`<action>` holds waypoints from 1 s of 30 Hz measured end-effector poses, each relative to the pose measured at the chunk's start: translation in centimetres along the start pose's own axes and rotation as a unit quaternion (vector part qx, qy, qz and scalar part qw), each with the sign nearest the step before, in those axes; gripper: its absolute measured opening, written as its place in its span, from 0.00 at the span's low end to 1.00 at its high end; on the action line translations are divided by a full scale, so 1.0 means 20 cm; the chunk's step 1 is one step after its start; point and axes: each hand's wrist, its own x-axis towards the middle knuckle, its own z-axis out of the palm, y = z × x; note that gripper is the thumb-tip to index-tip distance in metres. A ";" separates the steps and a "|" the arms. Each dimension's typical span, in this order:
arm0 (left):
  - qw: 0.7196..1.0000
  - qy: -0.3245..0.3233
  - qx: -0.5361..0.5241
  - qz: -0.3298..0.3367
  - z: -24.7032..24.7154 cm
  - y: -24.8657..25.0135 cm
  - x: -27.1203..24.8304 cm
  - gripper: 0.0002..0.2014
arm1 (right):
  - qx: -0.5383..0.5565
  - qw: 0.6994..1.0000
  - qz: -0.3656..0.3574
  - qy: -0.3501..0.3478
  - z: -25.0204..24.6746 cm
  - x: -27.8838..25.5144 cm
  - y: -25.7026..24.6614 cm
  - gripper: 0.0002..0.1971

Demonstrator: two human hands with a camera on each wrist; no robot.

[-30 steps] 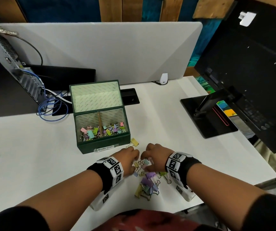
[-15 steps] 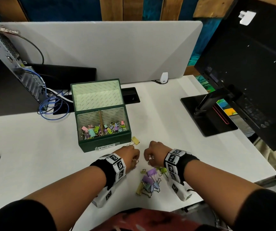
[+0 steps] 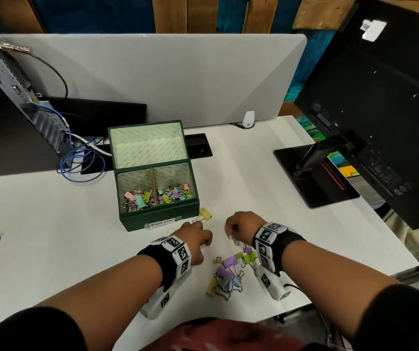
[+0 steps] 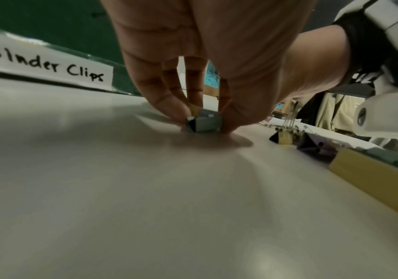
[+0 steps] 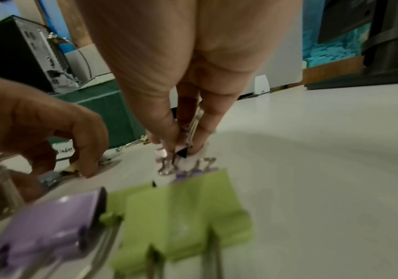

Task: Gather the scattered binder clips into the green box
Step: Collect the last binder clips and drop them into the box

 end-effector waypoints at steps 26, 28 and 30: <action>0.984 0.082 -0.146 -0.064 -0.10 -0.19 -0.24 0.15 | 0.187 0.966 -0.138 0.116 -0.42 0.24 -0.64 0.09; 0.978 0.115 -0.161 -0.065 -0.16 -0.22 -0.27 0.14 | 0.202 0.966 -0.123 0.103 -0.40 0.24 -0.63 0.09; 0.968 0.151 -0.186 -0.069 -0.23 -0.26 -0.29 0.12 | 0.209 0.965 -0.112 0.117 -0.38 0.23 -0.58 0.09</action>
